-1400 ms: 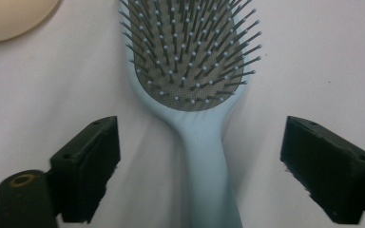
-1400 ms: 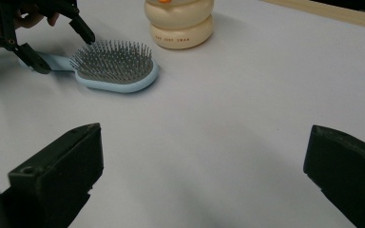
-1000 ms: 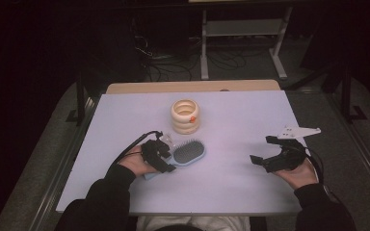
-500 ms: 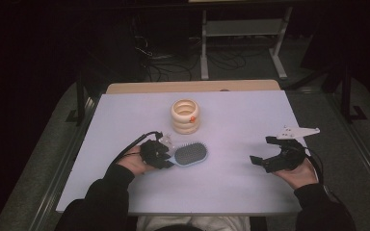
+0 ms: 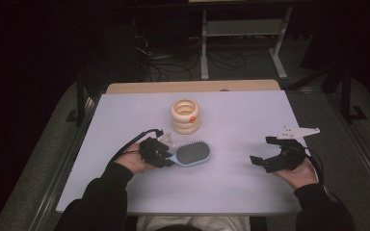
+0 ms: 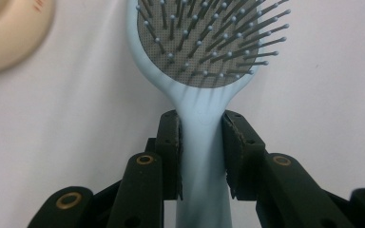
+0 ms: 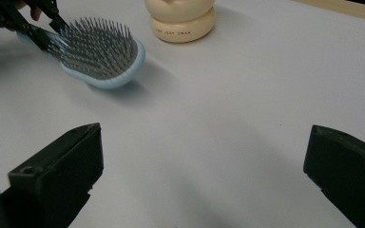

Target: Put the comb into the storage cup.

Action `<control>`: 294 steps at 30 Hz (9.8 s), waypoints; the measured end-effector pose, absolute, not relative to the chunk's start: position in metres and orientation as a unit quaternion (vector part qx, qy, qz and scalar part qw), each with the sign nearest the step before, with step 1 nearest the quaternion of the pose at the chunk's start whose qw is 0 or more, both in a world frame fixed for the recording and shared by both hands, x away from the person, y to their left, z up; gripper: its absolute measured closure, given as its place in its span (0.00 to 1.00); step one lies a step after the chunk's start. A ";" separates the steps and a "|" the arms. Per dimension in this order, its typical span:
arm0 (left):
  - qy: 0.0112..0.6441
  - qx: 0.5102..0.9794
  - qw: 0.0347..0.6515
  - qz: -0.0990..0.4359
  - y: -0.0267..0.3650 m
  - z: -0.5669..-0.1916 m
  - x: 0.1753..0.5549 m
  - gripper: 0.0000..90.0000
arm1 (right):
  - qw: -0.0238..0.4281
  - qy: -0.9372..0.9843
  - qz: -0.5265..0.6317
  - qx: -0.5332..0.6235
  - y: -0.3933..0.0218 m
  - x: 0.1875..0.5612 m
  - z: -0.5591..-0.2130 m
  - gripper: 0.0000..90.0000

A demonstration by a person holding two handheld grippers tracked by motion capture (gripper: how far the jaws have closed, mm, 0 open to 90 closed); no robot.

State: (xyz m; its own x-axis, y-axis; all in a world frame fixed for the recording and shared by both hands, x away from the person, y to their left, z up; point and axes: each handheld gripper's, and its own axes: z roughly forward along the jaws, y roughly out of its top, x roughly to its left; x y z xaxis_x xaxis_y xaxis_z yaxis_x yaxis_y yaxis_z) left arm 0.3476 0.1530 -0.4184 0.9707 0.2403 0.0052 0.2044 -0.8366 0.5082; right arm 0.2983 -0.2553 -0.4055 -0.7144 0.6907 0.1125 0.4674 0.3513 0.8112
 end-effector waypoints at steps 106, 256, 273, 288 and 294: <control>0.065 0.926 0.338 0.153 0.130 -0.309 0.380 0.78 | 0.053 0.823 0.482 0.297 -0.179 0.372 -0.318 0.00; 0.294 0.783 0.538 0.107 0.331 -0.394 0.369 0.00 | 0.121 0.853 0.427 0.276 -0.129 0.436 -0.169 0.62; 0.337 0.739 0.567 0.134 0.375 -0.413 0.352 0.00 | 0.112 0.866 0.392 0.289 -0.115 0.460 -0.198 0.62; 0.351 0.741 0.557 0.129 0.382 -0.427 0.343 0.00 | 0.101 0.867 0.378 0.307 -0.113 0.477 -0.226 0.62; 0.351 0.741 0.559 0.123 0.381 -0.429 0.342 0.00 | 0.092 0.870 0.371 0.312 -0.110 0.484 -0.244 0.62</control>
State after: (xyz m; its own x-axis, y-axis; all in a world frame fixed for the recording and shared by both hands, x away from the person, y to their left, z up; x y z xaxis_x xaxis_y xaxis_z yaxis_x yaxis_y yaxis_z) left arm 0.3420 0.3811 -0.4289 0.7231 0.6579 -0.2103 0.3823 -0.1276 0.9152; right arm 0.4840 -0.1099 -0.2442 -0.7884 0.6111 0.0713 0.4740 0.5295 0.7035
